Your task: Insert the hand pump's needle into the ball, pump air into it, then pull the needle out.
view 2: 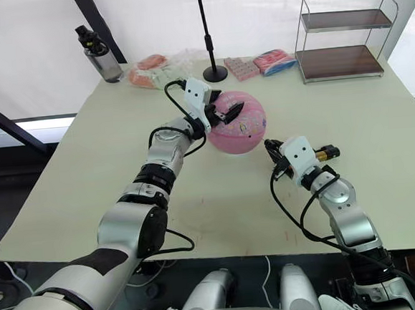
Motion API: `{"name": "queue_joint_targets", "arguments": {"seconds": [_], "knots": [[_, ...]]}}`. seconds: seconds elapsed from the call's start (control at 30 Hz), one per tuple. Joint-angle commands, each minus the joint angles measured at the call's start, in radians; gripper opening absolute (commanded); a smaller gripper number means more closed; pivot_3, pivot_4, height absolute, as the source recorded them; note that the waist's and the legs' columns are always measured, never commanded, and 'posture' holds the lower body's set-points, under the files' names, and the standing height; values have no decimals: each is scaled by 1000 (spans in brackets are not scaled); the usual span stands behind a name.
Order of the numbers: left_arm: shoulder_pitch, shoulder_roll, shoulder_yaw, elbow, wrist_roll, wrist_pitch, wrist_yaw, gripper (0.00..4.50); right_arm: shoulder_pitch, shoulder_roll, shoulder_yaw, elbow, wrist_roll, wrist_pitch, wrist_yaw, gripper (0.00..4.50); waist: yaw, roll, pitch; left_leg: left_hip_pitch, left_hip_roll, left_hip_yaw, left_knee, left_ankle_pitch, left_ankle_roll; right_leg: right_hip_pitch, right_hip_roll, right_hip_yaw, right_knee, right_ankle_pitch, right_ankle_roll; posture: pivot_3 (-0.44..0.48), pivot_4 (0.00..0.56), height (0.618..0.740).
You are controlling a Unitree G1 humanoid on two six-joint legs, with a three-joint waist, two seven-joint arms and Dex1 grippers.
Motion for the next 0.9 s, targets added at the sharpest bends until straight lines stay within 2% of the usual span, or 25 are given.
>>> {"name": "queue_joint_targets", "arguments": {"seconds": [0.03, 0.2, 0.4, 0.7, 0.83, 0.9], "knots": [[-32, 13, 5, -112, -33, 47, -49, 4500, -16, -3, -8, -1, -6, -33, 0, 351, 0, 0, 2, -2, 0, 0, 0, 0, 0, -2, 0, 0, 0, 0, 0, 0, 150, 740], [-35, 36, 23, -252, -87, 138, -93, 4500, -21, -6, -9, 22, -10, -57, 6, 351, -6, -1, 5, -13, 0, 2, 1, 0, -1, -14, -1, 2, 1, 1, -1, 0, 150, 740], [2, 73, 36, -395, -150, 243, -140, 4500, -21, -13, -14, 42, -10, -87, 14, 351, -10, -1, 6, -14, 0, 5, 0, 0, 0, -18, -1, 6, 1, 1, -1, 0, 150, 740], [217, 265, 5, -650, -253, 313, -443, 4500, -5, -46, -51, 80, 14, -145, 42, 351, -30, -1, 7, -14, 1, 7, 0, 0, 0, -19, 0, 9, 3, 1, -2, 0, 150, 740], [370, 393, 15, -817, -330, 384, -583, 4500, -8, -79, -65, 127, 4, -179, 51, 351, -30, -1, 7, -14, 2, 7, 0, 0, 0, -19, 0, 10, 3, 1, -2, 0, 150, 740], [420, 439, 27, -872, -365, 422, -611, 4500, -11, -92, -65, 147, -1, -199, 57, 351, -25, 0, 7, -14, 3, 8, 0, 0, 0, -19, 0, 10, 3, 1, -2, 0, 150, 740]]}}
